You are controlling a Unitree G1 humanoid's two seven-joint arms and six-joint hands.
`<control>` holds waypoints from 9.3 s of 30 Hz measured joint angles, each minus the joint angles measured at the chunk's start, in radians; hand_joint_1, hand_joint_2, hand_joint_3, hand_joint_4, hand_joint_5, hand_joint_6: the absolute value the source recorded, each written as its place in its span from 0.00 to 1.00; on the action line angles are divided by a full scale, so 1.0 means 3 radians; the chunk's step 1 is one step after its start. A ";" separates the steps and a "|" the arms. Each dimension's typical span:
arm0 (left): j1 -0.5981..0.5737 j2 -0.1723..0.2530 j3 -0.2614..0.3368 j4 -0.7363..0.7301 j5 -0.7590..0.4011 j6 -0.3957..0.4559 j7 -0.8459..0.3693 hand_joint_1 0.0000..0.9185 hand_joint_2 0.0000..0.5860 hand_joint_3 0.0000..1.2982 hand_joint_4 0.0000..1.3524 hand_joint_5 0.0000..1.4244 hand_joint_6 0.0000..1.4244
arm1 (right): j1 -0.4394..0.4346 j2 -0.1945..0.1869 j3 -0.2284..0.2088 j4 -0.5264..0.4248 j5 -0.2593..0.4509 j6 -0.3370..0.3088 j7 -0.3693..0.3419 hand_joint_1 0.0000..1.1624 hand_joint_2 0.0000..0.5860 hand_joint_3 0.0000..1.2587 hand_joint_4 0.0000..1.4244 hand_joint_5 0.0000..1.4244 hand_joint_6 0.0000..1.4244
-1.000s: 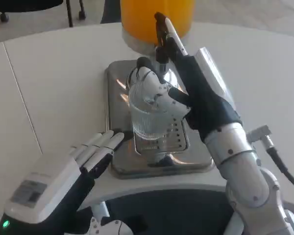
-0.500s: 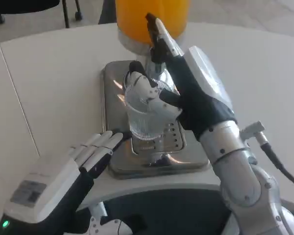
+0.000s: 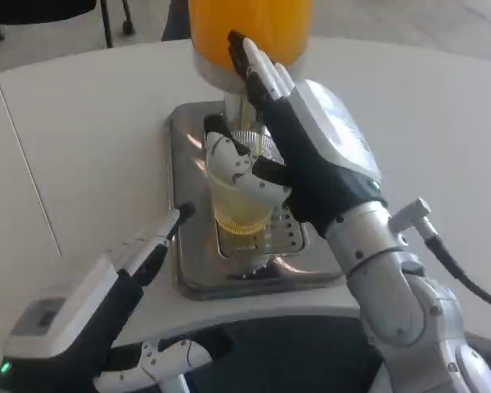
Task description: Grasp the cup under the faucet to collect the drink, then remove the cup.
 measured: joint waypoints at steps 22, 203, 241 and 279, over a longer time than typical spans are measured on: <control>-0.0520 -0.0961 -0.0583 -0.0228 0.0193 0.1268 0.0158 0.16 0.10 0.00 0.00 0.10 0.21 | -0.0022 0.0009 0.0006 -0.0024 -0.0015 0.0045 0.0044 0.29 0.94 0.01 0.00 0.00 0.01; -0.2385 -0.1668 -0.1113 0.2410 0.0333 0.1391 0.1954 0.46 0.12 0.00 0.00 0.19 0.26 | 0.2699 0.0616 -0.0933 -0.2705 -0.2350 -0.0680 0.2815 0.43 0.91 0.06 0.00 0.00 0.00; -0.2450 -0.1681 -0.1286 0.2412 0.0387 0.1516 0.1957 0.44 0.13 0.00 0.00 0.22 0.30 | 0.2694 0.0620 -0.0962 -0.2705 -0.2296 -0.0580 0.2839 0.41 0.99 0.07 0.00 0.00 0.00; -0.2696 -0.1809 -0.1412 0.2829 0.0505 0.1853 0.2425 0.49 0.16 0.25 0.28 0.58 0.91 | 0.2516 0.0631 -0.1150 -0.2705 -0.2202 -0.0399 0.2977 0.52 1.00 0.12 0.00 0.00 0.00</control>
